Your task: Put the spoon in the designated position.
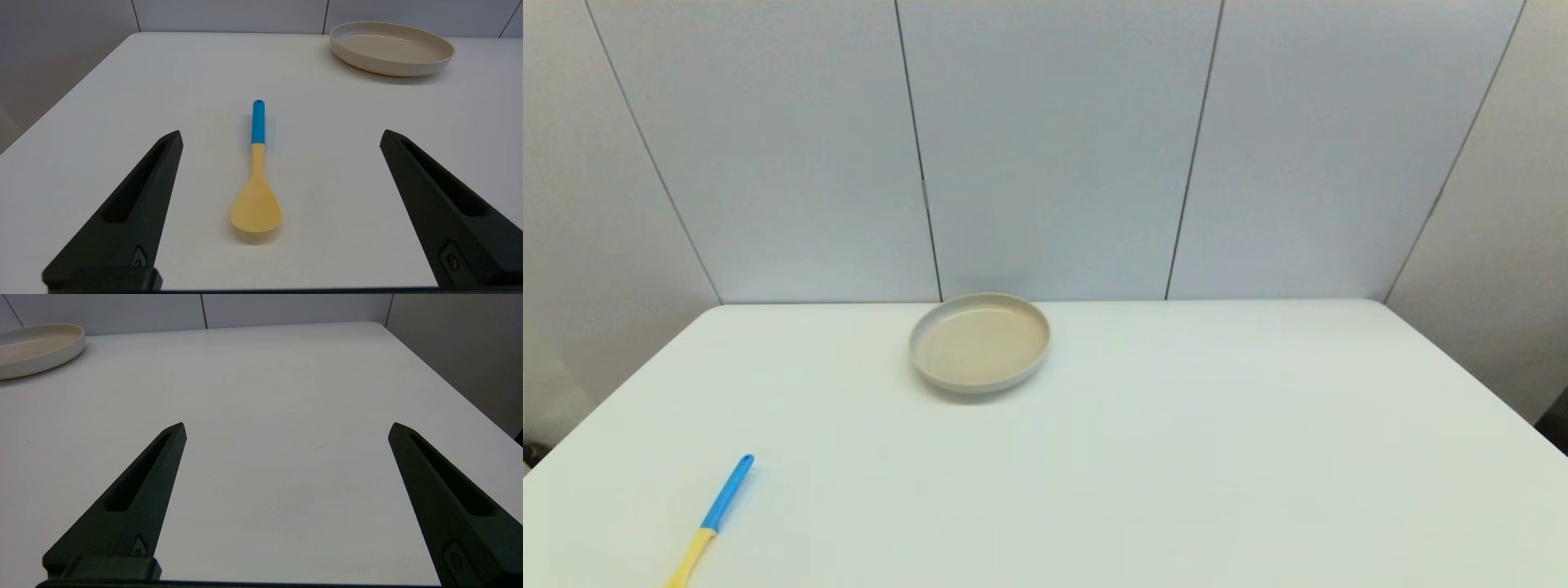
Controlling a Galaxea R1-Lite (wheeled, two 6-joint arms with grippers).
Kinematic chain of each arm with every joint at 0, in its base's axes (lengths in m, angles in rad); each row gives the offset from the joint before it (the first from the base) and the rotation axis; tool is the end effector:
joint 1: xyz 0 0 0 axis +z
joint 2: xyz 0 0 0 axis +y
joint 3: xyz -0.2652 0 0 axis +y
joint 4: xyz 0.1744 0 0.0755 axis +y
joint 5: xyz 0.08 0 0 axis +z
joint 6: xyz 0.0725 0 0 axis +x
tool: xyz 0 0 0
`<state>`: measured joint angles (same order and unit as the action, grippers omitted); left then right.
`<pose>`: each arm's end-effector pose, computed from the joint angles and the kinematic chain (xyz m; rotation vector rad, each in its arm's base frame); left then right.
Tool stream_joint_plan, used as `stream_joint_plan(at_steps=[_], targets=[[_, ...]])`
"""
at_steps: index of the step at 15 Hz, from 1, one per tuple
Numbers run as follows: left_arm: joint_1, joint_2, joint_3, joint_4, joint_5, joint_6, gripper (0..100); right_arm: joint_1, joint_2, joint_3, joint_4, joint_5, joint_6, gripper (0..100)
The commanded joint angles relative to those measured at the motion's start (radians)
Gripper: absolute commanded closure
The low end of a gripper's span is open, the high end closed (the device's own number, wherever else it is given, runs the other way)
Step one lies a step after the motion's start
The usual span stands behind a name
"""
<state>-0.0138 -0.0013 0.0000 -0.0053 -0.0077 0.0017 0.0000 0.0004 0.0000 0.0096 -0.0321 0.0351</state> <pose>0.0616 -0.0014 0.0764 0.0017 -0.0066 -0.0215 0.0617 -0.0023 0.0740 0.0349 0.0094 -0.0323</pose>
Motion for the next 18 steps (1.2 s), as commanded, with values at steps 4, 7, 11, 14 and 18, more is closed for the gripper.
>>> stream_joint_plan(at_steps=[4, 7, 11, 14, 18], targets=[[0.000, 0.001, 0.002, -0.001, 0.000, 0.000, 0, 0.000, 0.001, 0.000, 0.000, 0.000, 0.000, 0], [0.002, 0.001, 0.002, 0.002, 0.005, -0.034, 0, 0.000, 0.001, 0.000, 0.001, 0.000, 0.000, 0], [0.008, 0.265, -0.072, 0.013, 0.008, 0.014, 0, 0.000, 0.001, 0.000, 0.001, 0.000, 0.000, 0], [0.011, 0.580, -0.256, 0.015, 0.014, 0.035, 0, 0.000, 0.001, 0.000, 0.001, 0.000, 0.000, 0], [0.009, 0.929, -0.428, 0.010, 0.015, 0.040, 0, 0.000, 0.001, 0.000, 0.000, 0.000, 0.000, 0]])
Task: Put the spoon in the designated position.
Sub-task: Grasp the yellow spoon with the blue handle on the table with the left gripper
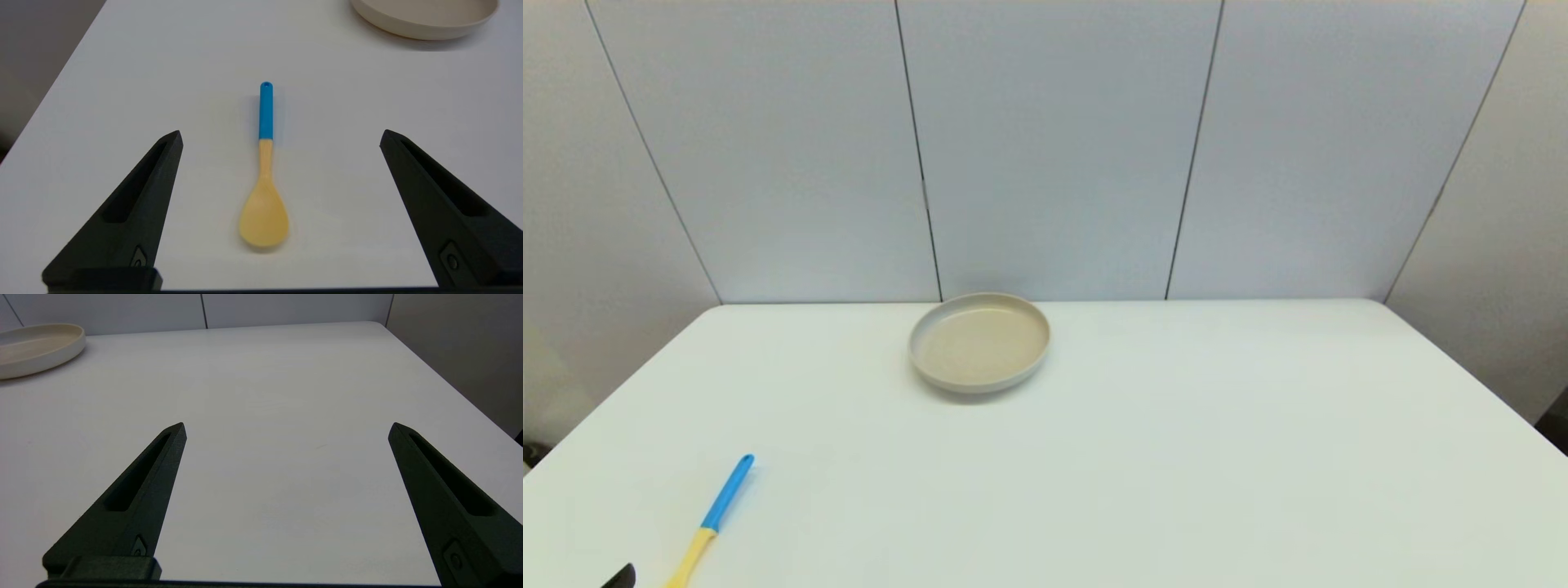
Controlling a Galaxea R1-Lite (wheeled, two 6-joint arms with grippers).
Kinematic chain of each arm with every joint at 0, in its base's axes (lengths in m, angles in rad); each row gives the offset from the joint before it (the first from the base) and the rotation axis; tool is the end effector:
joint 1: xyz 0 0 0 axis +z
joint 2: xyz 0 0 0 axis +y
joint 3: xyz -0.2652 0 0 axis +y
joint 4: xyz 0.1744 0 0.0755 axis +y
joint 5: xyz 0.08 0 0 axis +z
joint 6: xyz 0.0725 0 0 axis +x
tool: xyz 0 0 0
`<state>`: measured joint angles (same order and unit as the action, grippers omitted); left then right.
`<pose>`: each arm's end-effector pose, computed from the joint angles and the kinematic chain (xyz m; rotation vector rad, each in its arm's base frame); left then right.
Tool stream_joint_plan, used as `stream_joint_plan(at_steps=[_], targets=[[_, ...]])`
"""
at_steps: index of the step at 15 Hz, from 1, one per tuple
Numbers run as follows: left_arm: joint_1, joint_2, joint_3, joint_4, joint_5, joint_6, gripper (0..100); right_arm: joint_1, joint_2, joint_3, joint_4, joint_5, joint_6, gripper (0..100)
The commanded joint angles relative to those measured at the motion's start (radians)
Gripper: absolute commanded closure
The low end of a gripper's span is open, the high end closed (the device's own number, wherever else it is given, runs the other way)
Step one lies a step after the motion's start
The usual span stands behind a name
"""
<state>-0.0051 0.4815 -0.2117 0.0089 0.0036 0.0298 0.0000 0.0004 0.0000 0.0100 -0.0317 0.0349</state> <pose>0.0998 -0.0002 0.1071 0.0308 0.2787 -0.0056 0.0617 -0.0023 0.0740 0.0347 0.0098 -0.0319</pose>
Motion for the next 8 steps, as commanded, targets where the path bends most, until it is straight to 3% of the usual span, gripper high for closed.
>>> stream_joint_plan(at_steps=[1, 8], targets=[[0.001, 0.488, -0.239, -0.004, 0.006, 0.010, 0, 0.000, 0.001, 0.000, -0.001, -0.001, 0.000, 0], [-0.001, 0.632, -0.288, -0.004, 0.003, 0.010, 0, 0.000, 0.001, 0.000, -0.001, -0.001, 0.000, 0]])
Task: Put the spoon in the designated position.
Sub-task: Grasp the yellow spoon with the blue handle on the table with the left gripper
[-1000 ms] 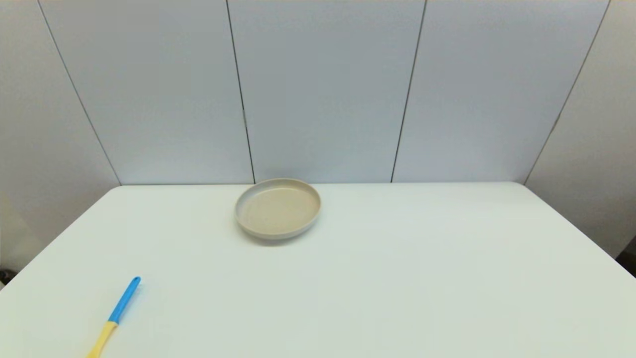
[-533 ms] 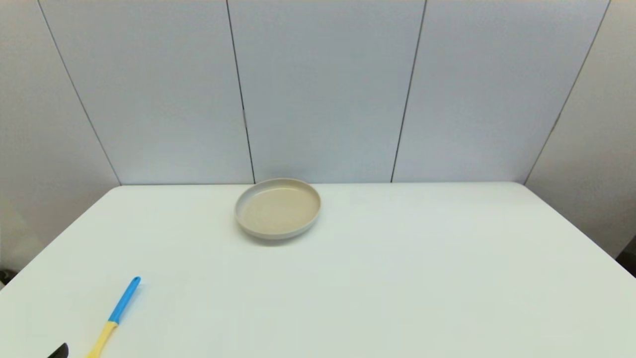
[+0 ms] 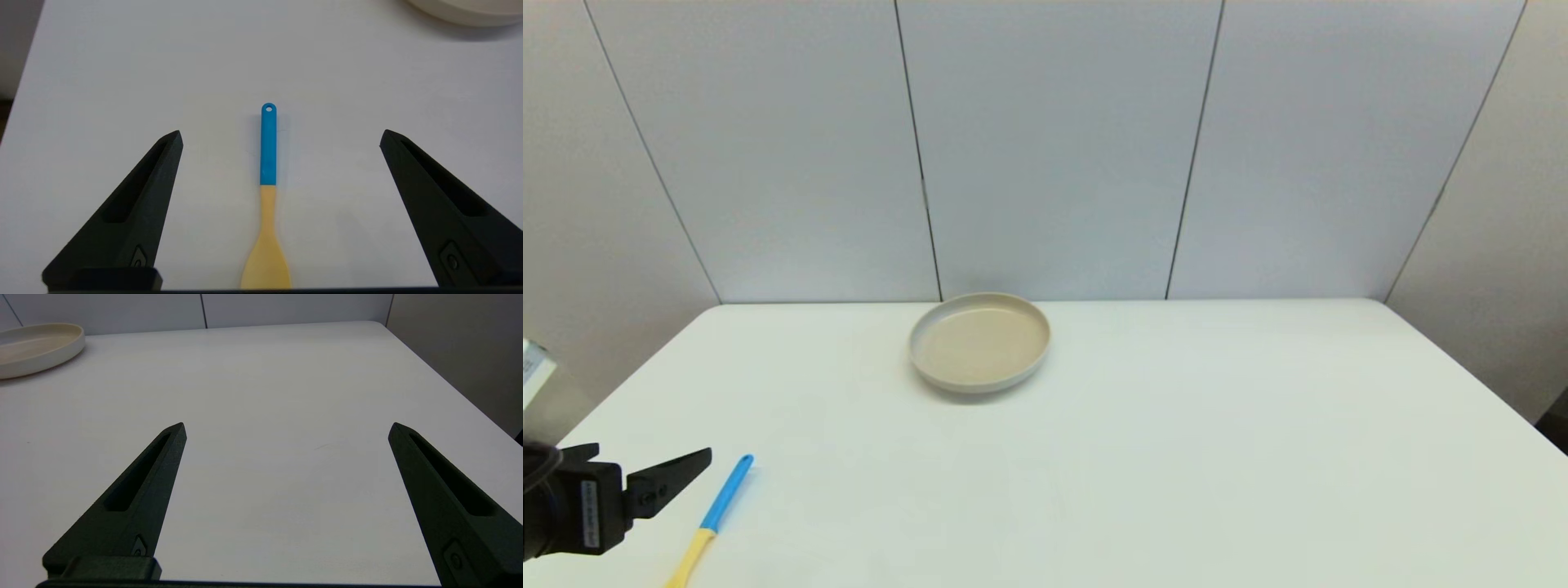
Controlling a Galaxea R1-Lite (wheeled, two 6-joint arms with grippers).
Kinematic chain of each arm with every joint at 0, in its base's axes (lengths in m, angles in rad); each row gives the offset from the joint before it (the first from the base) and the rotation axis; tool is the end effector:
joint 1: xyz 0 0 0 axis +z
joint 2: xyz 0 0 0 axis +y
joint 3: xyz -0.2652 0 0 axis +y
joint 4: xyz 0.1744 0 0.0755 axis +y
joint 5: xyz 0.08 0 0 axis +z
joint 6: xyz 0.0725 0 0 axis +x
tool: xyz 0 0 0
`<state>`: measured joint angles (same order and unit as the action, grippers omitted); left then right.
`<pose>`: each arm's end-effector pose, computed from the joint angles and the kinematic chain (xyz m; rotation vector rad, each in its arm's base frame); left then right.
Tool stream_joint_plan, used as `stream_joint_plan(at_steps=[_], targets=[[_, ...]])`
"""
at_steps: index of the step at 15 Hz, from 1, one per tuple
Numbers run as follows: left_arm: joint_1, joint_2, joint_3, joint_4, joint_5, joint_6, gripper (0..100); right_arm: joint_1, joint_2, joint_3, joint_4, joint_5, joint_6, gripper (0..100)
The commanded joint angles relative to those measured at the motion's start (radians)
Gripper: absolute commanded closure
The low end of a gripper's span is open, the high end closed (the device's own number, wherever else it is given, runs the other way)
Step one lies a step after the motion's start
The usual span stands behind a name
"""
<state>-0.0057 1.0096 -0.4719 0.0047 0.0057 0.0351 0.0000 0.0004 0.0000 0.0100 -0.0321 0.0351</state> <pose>0.1779 -0.0006 0.1213 0.0373 0.5423 -0.0095 0.0617 -0.0023 0.0740 0.0349 0.0098 -0.0323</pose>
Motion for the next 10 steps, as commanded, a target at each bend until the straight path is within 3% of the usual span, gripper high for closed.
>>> stream_joint_plan(at_steps=[1, 3, 10], targets=[[-0.003, 0.116, -0.037, 0.006, -0.003, 0.006, 0, 0.000, 0.001, 0.000, 0.001, 0.000, 0.000, 0], [-0.005, 0.144, -0.039, 0.038, -0.007, 0.009, 0, 0.000, 0.001, 0.000, 0.001, 0.000, 0.000, 0], [0.001, 0.257, -0.209, 0.397, -0.001, 0.031, 0, 0.000, 0.001, 0.000, 0.001, 0.000, 0.000, 0]])
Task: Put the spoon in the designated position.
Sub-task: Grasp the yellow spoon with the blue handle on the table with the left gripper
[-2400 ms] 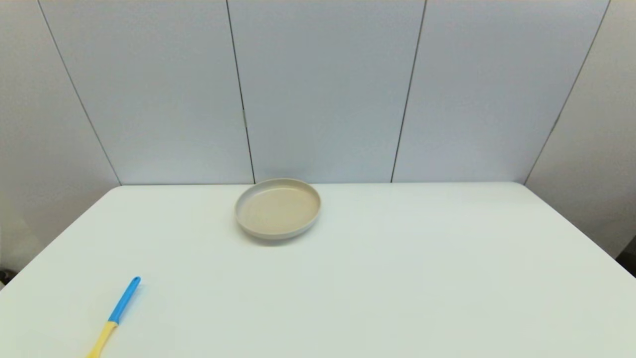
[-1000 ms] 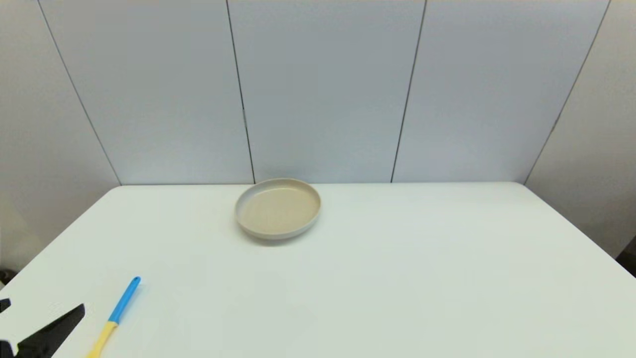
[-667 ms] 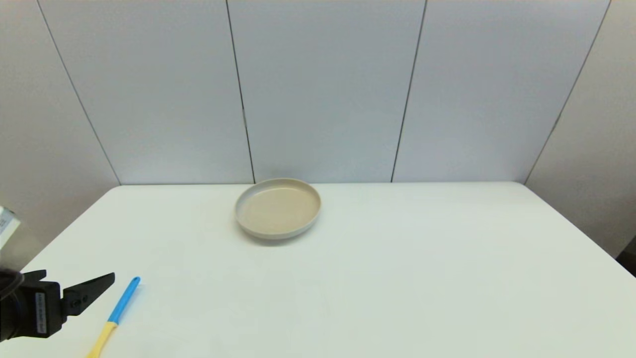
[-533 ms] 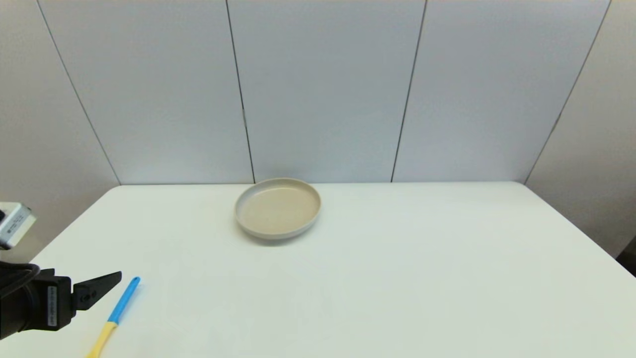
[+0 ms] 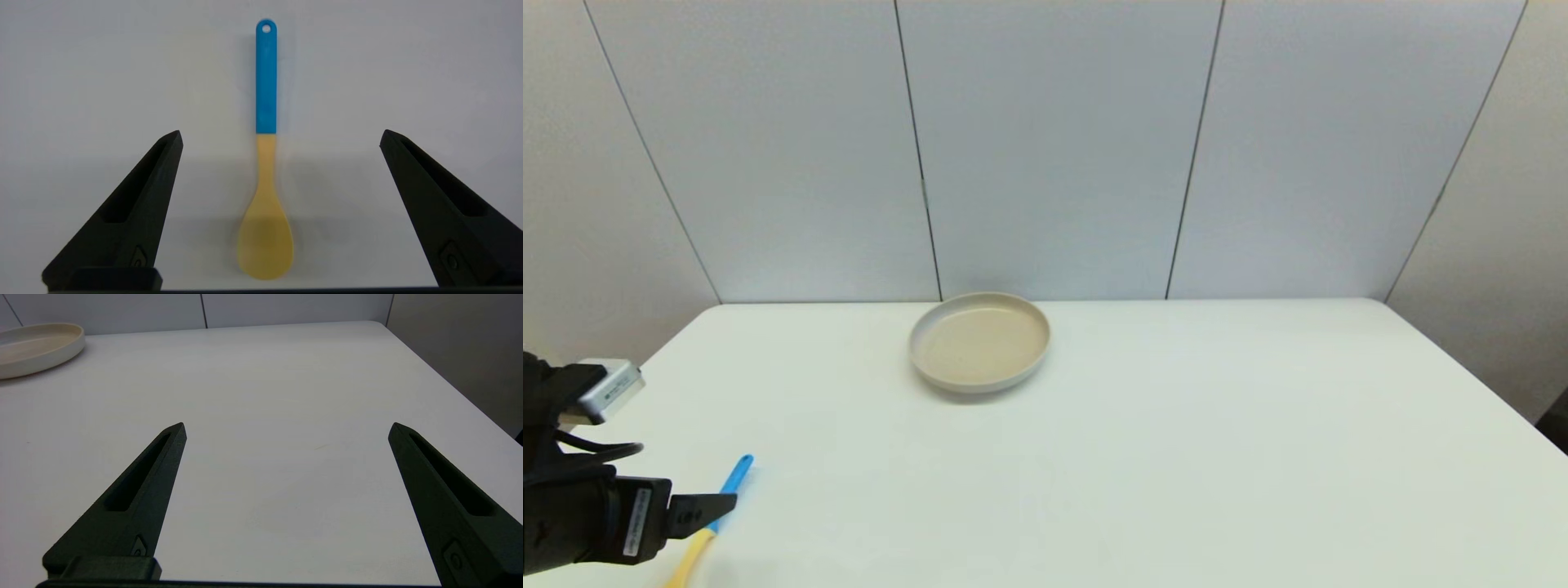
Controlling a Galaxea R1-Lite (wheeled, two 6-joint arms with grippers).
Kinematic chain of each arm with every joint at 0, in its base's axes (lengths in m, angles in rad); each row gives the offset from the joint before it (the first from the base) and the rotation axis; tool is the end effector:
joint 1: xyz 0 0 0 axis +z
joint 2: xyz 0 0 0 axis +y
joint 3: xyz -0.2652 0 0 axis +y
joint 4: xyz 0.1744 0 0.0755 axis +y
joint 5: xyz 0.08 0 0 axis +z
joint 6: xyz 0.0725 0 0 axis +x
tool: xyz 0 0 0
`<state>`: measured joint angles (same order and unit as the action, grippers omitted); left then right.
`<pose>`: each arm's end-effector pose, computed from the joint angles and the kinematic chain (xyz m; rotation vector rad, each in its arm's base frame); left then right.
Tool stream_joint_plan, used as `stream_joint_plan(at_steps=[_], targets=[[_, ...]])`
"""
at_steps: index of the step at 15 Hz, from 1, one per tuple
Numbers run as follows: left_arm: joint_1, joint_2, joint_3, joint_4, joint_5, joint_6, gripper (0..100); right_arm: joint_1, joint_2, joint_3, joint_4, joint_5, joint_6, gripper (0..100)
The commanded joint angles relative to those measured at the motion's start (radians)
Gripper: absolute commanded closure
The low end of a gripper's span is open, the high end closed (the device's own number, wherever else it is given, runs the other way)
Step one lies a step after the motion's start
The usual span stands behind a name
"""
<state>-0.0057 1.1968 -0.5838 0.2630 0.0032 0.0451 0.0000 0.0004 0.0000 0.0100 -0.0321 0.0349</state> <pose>0.1868 -0.0008 0.0911 0.0461 0.8758 -0.0221 0.0617 -0.0023 0.0740 0.0347 0.0098 -0.0323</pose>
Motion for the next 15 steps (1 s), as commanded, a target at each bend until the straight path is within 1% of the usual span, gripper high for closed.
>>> stream_joint_plan(at_steps=[1, 3, 7, 9, 13, 15], targets=[[0.001, 0.087, -0.125, 0.182, 0.003, 0.050, 0, 0.000, 0.001, 0.000, 0.001, 0.000, 0.000, 0], [0.006, 0.107, -0.165, 0.259, 0.020, 0.064, 0, 0.000, 0.001, 0.000, 0.001, 0.000, 0.000, 0], [0.024, 0.168, -0.152, 0.269, 0.069, 0.065, 0, 0.000, 0.001, 0.000, -0.001, 0.000, 0.000, 0], [0.030, 0.195, -0.145, 0.262, 0.077, 0.064, 0, 0.000, 0.001, 0.000, -0.001, 0.000, 0.000, 0], [0.033, 0.264, -0.111, 0.168, 0.075, 0.062, 0, 0.000, 0.001, 0.000, -0.001, 0.000, 0.000, 0], [0.033, 0.285, -0.108, 0.154, 0.075, 0.058, 0, 0.000, 0.001, 0.000, -0.001, 0.000, 0.000, 0]])
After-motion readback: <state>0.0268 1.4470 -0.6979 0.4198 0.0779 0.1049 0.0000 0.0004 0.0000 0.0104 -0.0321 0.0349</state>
